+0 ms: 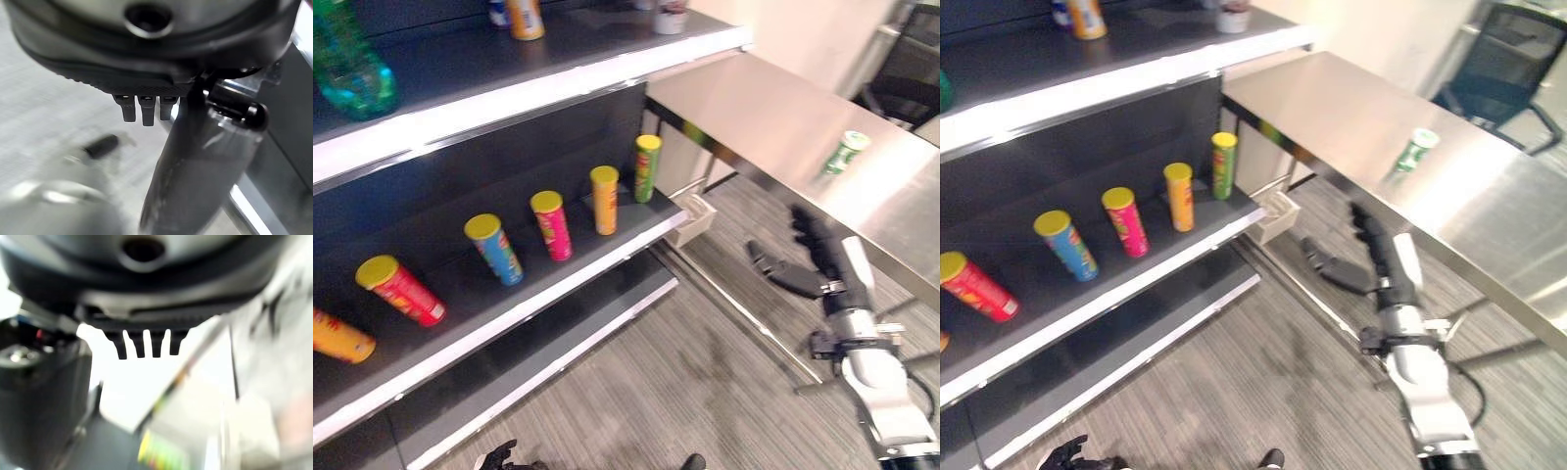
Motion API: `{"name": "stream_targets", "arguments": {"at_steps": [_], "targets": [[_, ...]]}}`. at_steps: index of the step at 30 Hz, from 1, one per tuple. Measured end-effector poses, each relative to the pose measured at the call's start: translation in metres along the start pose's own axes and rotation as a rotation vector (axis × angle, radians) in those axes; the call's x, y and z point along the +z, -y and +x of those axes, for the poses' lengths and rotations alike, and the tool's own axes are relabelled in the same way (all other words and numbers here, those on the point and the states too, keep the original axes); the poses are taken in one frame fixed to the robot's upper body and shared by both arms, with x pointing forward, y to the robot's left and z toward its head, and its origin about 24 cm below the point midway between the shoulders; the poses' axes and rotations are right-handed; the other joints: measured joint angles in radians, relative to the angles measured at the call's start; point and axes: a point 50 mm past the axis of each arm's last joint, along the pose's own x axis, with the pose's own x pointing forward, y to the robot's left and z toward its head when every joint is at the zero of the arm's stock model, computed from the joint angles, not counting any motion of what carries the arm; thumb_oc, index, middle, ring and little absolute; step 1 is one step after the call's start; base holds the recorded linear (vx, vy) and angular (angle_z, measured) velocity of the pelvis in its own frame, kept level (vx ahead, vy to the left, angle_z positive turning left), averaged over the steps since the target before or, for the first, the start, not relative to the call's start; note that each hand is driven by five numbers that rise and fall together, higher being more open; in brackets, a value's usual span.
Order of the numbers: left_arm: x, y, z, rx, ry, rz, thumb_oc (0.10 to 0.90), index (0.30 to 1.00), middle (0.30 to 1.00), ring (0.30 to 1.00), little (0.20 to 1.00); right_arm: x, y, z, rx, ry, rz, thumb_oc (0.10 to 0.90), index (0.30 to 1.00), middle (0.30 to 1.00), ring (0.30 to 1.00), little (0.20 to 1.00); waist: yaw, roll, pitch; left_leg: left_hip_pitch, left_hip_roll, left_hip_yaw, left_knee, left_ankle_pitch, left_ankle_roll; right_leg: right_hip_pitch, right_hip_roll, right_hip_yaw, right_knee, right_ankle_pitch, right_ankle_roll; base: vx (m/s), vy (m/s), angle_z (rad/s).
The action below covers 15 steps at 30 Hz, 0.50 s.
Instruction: Put the goods on the table back onto the shelves and tidy them up.
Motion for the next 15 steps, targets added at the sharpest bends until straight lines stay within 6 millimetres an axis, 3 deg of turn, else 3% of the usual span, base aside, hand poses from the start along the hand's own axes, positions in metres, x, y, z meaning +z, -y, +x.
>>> {"name": "stream_targets", "arguments": {"at_steps": [2,4,6,7,8,9,10,11,14,15], "targets": [[0.003,-0.007,0.001,0.019,0.011,0.007,0.8,0.9,0.9,0.9,0.9,0.009,0.006,0.002,-0.028,0.055,0.003,0.8,0.9,0.9,0.9,0.9,-0.001,0.018,-0.017,-0.003,0.082,0.017,0.074,0.01,-0.018,-0.04,0.065,0.063,0.029,-0.051,-0.033,0.17,-0.359,-0.84],[0.003,-0.013,0.002,0.033,0.008,0.017,0.8,0.9,0.9,0.9,0.9,0.014,0.005,0.004,-0.03,0.08,0.009,0.8,0.9,0.9,0.9,0.9,0.011,0.022,-0.015,-0.009,0.134,0.016,0.14,0.011,-0.017,-0.057,0.091,0.109,0.058,-0.069,-0.064,0.11,-0.216,-0.87],[-0.003,-0.014,0.001,0.032,-0.011,0.025,0.8,0.9,0.9,0.9,0.9,0.021,0.006,0.008,-0.053,0.122,0.027,0.8,0.9,0.9,0.9,0.9,0.036,0.009,-0.023,-0.012,0.157,-0.094,0.226,0.105,0.036,-0.051,0.132,0.184,0.048,-0.069,-0.117,0.04,-0.149,-1.06],[-0.005,-0.011,-0.001,0.022,-0.01,0.013,0.8,0.9,0.9,0.9,0.9,0.027,0.004,0.014,-0.061,0.147,0.049,0.8,0.9,0.9,0.9,0.9,0.038,-0.003,-0.018,-0.047,0.147,-0.178,0.307,0.108,0.007,-0.047,0.132,0.208,0.023,-0.061,-0.137,0.07,-0.128,-1.08],[-0.003,-0.003,-0.002,0.004,0.0,0.0,0.8,0.9,0.9,0.9,0.9,0.035,0.003,0.021,-0.073,0.182,0.072,0.8,0.9,0.9,0.9,0.9,0.045,-0.026,-0.008,-0.107,0.029,-0.345,0.369,-0.026,-0.027,-0.047,0.112,0.271,-0.012,-0.055,-0.17,0.13,-0.088,-1.09],[0.004,0.004,-0.002,-0.022,0.027,-0.004,0.8,0.9,0.9,0.9,0.9,0.047,0.003,0.03,-0.078,0.231,0.085,0.8,0.9,0.9,0.9,0.9,0.062,-0.057,0.01,-0.153,-0.109,-0.43,0.373,-0.146,-0.002,-0.065,0.081,0.32,-0.031,-0.038,-0.169,0.15,-0.052,-1.07],[0.008,0.01,-0.001,-0.036,0.042,-0.015,0.8,0.9,0.9,0.9,0.9,0.056,0.003,0.036,-0.071,0.263,0.085,0.8,0.9,0.9,0.9,0.9,0.075,-0.066,0.02,-0.196,-0.19,-0.428,0.337,-0.184,0.05,-0.066,0.073,0.337,-0.062,-0.033,-0.177,0.15,-0.026,-0.81],[0.015,0.013,0.001,-0.044,0.057,-0.027,0.8,0.9,0.9,0.9,0.9,0.057,0.007,0.036,-0.081,0.268,0.08,0.8,0.9,0.9,0.9,0.9,0.078,-0.068,0.025,-0.251,-0.223,-0.373,0.313,-0.204,0.09,-0.066,0.074,0.329,-0.064,-0.034,-0.177,0.06,0.002,-0.34],[0.024,0.017,0.002,-0.056,0.085,-0.028,0.8,0.9,0.9,0.9,0.9,0.049,0.007,0.031,-0.077,0.234,0.074,0.8,0.9,0.9,0.9,0.9,0.109,-0.061,0.022,-0.306,-0.269,-0.329,0.204,-0.17,0.1,-0.042,0.104,0.296,-0.064,-0.033,-0.166,0.14,-0.007,-0.26],[0.023,0.019,0.002,-0.06,0.083,-0.029,0.8,0.9,0.9,0.9,0.9,0.046,0.004,0.029,-0.068,0.222,0.079,0.8,0.9,0.9,0.9,0.9,0.115,-0.036,0.017,-0.32,-0.264,-0.322,0.205,-0.158,0.114,-0.029,0.133,0.304,-0.066,-0.045,-0.162,0.33,-0.018,-0.24]]}}
